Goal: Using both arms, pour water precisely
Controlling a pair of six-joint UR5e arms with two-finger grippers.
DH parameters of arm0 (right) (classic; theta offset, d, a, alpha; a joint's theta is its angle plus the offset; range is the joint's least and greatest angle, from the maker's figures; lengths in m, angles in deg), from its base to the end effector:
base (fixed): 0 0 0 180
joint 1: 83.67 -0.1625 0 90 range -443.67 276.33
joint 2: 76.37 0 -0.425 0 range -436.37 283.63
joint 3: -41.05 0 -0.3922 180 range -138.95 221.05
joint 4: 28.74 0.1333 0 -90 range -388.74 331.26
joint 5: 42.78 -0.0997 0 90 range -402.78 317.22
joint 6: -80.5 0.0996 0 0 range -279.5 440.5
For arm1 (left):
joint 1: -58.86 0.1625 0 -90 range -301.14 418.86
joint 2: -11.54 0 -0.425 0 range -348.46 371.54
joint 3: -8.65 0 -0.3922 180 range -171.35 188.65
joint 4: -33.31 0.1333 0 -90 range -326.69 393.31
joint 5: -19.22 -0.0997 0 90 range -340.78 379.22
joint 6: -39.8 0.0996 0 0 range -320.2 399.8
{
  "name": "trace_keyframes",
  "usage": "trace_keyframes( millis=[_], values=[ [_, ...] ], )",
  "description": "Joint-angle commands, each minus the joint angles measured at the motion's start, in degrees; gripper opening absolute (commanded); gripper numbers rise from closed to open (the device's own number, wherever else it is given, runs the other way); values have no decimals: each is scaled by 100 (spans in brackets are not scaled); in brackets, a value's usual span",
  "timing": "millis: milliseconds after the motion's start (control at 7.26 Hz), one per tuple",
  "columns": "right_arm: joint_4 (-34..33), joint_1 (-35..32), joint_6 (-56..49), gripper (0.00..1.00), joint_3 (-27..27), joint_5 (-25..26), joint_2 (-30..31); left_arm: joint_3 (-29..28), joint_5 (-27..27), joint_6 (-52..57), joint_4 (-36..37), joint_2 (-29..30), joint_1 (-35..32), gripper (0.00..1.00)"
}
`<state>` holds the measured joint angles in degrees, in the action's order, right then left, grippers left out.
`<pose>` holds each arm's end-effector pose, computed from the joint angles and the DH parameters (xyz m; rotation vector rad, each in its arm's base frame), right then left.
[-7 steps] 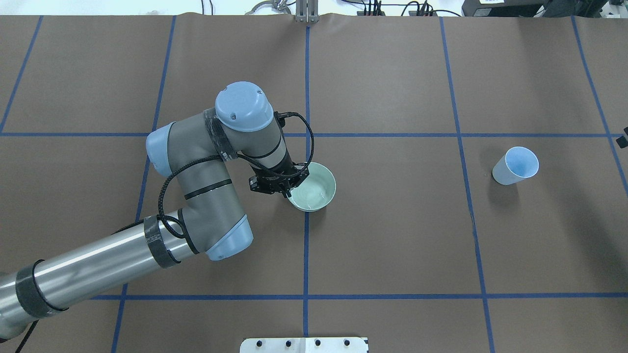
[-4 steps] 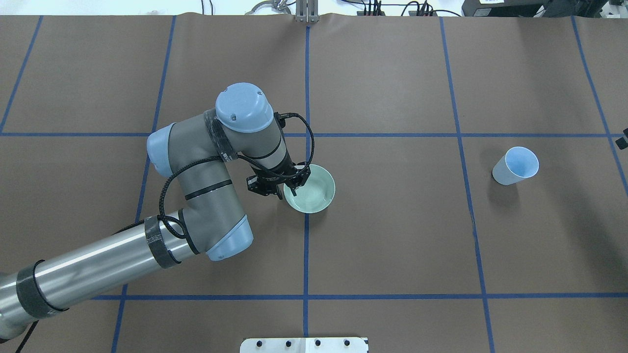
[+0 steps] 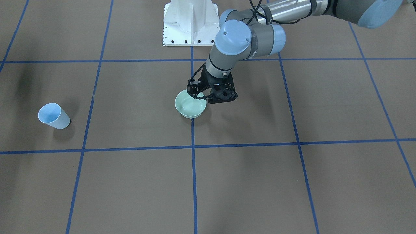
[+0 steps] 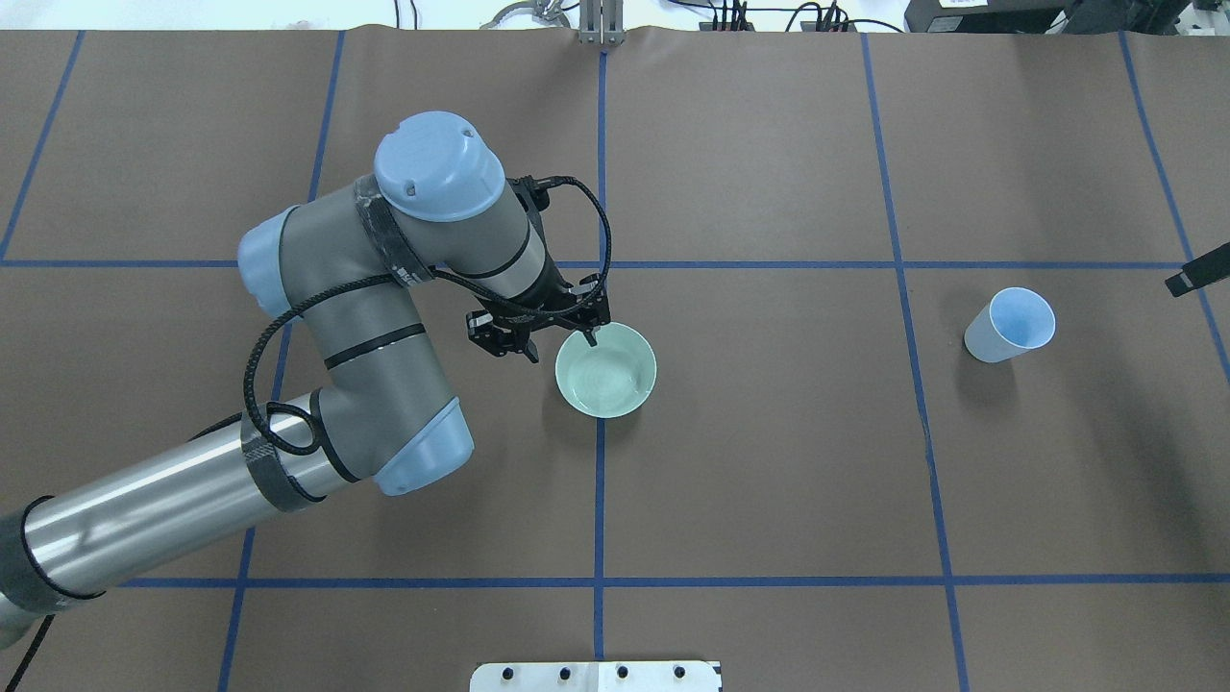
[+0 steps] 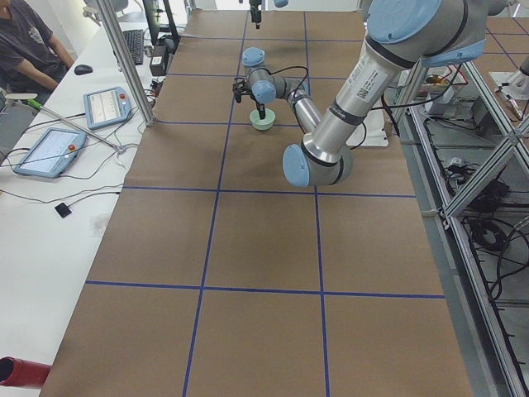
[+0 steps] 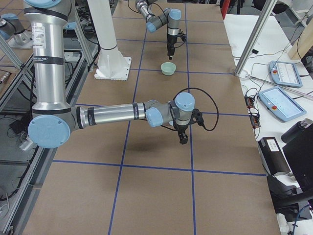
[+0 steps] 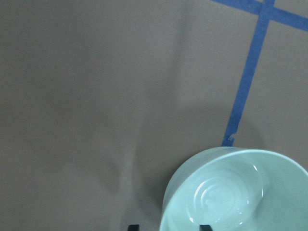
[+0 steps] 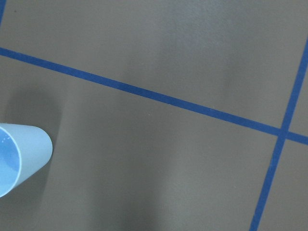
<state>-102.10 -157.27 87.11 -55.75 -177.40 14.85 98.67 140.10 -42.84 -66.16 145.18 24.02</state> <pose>-0.0805 -0.4979 0.5772 0.2079 -0.8295 -0.3113 0.5319 -0.4703 0.1708 -0.1403 1.0219 -0.1867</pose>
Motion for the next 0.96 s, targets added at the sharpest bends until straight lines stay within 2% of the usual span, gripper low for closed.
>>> trace_keyframes(
  millis=[0, 138, 275, 413, 551, 688, 826],
  values=[
    [2321, 353, 907, 100, -6, 66, 559, 147, -47, 11, 7, -101, -180, 71],
    [3527, 459, 1451, 100, -6, 285, 920, 148, -47, 29, 7, -127, -312, 77],
    [4148, 652, 2066, 100, -6, 313, 1089, 182, -39, 64, 7, -310, -478, 78],
    [4763, 967, 2742, 100, -6, 444, 1090, 278, -39, 395, 7, -573, -724, 95],
    [5422, 1623, 3314, 100, -15, 1272, 1177, 671, -30, 1207, 7, -1193, -839, 97],
    [5620, 2073, 3407, 100, -6, 1880, 1309, 988, -21, 1676, 7, -1643, -980, 99],
    [5639, 2321, 3417, 100, -15, 2156, 1319, 1043, -4, 1707, 7, -1744, -1024, 99]
  ],
)
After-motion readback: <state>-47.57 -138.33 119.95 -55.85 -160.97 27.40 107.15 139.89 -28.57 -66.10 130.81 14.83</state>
